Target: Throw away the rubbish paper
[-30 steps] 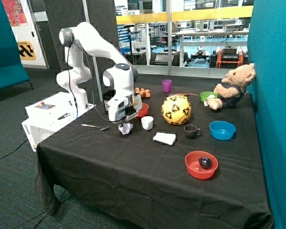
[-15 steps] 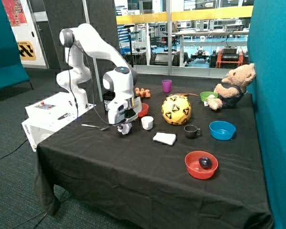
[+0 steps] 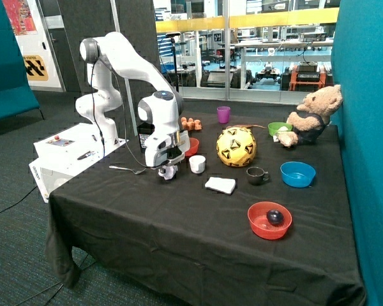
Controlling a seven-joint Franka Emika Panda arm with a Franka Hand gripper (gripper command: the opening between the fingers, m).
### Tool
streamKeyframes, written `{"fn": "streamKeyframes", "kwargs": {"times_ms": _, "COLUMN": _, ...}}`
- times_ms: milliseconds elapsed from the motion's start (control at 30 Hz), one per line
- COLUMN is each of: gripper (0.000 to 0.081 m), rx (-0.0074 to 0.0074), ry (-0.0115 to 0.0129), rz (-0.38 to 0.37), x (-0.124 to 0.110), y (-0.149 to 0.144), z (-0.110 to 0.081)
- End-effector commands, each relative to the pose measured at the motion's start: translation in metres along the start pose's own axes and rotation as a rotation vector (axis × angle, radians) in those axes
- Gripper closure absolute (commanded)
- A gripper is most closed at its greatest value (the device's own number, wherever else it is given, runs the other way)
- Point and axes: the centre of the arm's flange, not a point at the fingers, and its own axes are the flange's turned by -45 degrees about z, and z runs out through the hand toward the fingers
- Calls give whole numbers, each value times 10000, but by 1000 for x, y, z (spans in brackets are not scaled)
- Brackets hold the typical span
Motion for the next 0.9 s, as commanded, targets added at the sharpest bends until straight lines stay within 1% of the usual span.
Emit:
{"fn": "streamKeyframes", "kwargs": {"times_ms": 0, "gripper": 630, "rx": -34, "ry": 41, "rz": 28, "x": -5, "y": -4, "z": 3}}
{"fn": "streamKeyframes", "kwargs": {"times_ms": 33, "gripper": 719, "rx": -34, "ry": 41, "rz": 33, "x": -6, "y": -4, "z": 3}}
{"fn": "streamKeyframes", "kwargs": {"times_ms": 67, "gripper": 763, "rx": -34, "ry": 41, "rz": 26, "x": -7, "y": -4, "z": 3}}
{"fn": "streamKeyframes", "kwargs": {"times_ms": 133, "gripper": 797, "rx": -34, "ry": 41, "rz": 8, "x": -7, "y": -4, "z": 2}}
{"fn": "streamKeyframes", "kwargs": {"times_ms": 600, "gripper": 808, "rx": -34, "ry": 41, "rz": -6, "x": -13, "y": -2, "z": 0}}
{"fn": "streamKeyframes", "kwargs": {"times_ms": 867, "gripper": 808, "rx": -35, "ry": 41, "rz": -140, "x": -17, "y": -2, "z": 0}}
